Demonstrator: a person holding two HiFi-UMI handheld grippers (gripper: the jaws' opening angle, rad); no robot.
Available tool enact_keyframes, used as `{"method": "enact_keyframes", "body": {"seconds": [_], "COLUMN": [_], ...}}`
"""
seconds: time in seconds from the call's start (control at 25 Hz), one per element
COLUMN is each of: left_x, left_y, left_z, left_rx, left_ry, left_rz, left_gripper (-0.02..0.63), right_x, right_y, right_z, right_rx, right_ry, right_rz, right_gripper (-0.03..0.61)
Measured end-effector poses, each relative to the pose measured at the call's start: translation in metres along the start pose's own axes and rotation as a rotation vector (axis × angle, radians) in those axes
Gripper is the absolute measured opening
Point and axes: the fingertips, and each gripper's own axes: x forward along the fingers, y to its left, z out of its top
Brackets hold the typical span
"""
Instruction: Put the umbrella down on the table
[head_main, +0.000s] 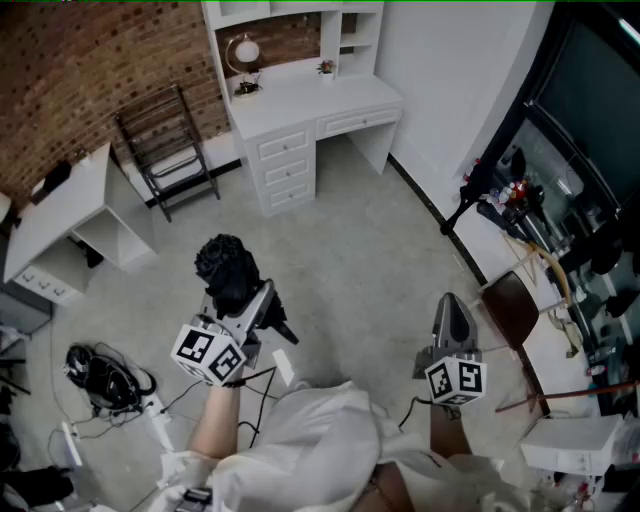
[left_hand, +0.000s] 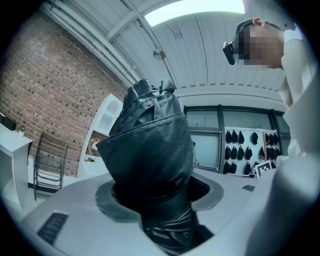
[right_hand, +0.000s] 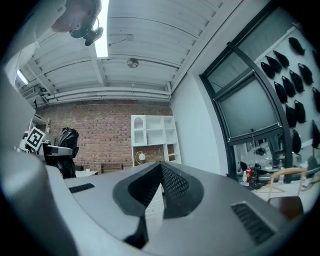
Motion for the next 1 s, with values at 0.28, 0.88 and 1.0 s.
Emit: {"method": "enact_keyframes", "body": {"seconds": [0.28,0.88,1.0], "left_x": [-0.002,-0.007,-0.008], "left_y": [0.005,0.019,0.023], "left_z": [-0.002,-0.001,-0.001], "left_rx": [-0.002,-0.023,-0.025], "left_ry": [0.0,0.003,0.008], "left_rz": [-0.004,-0.041,-0.053], "left_gripper": [0.27,0.27,0.27], "right_x": [-0.001,0.002,0.002], "right_y": [0.005,0.028,0.034], "right_z": [-0.004,-0.004,-0.005], "right_rx": [0.003,-0.022,-0.026], "right_ry": [0.004,0.0,0.003], "right_rz": [-0.009,-0.039,-0.051], "right_gripper": [0.018,0.018,0.018]}}
